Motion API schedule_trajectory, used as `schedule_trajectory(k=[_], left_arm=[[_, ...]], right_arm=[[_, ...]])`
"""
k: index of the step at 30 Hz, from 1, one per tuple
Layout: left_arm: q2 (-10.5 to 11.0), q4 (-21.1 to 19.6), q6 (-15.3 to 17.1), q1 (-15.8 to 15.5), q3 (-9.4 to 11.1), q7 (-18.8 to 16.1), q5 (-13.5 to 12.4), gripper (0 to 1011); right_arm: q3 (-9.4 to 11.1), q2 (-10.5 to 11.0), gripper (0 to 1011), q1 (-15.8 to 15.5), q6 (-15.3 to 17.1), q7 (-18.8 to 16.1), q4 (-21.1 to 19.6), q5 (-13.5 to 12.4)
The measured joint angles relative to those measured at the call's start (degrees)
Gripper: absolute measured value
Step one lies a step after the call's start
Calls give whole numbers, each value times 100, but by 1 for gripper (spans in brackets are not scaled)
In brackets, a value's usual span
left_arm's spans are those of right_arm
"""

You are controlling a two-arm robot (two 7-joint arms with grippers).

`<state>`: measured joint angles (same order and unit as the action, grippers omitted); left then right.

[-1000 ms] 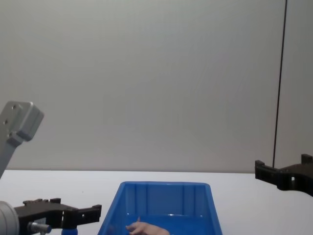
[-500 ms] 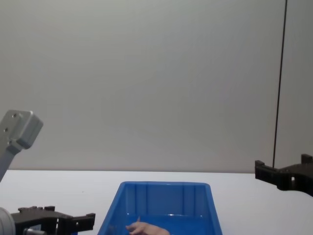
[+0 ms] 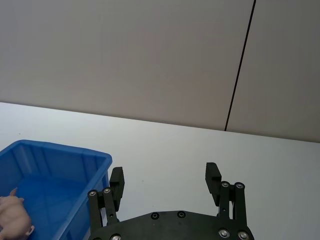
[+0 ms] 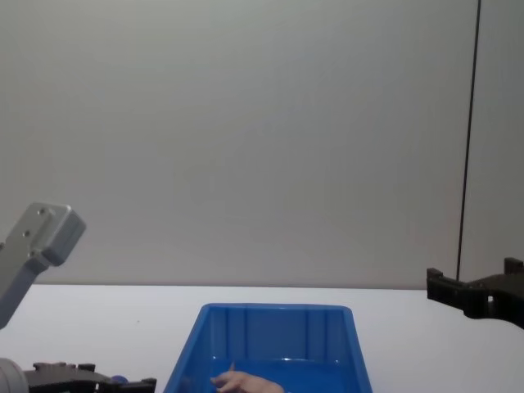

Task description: Pick up the two dolls from the table and place them into the box.

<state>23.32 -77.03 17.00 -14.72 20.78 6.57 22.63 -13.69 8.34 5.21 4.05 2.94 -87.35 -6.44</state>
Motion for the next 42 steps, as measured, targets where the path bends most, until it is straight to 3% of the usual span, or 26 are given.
schedule_trajectory(k=[11, 20, 32, 42], left_arm=[[-74, 208, 107, -118, 28, 102, -212, 664], [-111, 300, 114, -167, 40, 115, -338, 336], [-141, 354, 52, -187, 45, 125, -430, 235], [-88, 115, -256, -116, 15, 141, -520, 176]], right_arm=[[0, 0, 1001, 0, 0, 0, 0, 0], [0, 0, 1001, 0, 0, 0, 0, 0], [0, 0, 1001, 0, 0, 1, 0, 0], [0, 0, 1001, 0, 0, 1, 0, 0]])
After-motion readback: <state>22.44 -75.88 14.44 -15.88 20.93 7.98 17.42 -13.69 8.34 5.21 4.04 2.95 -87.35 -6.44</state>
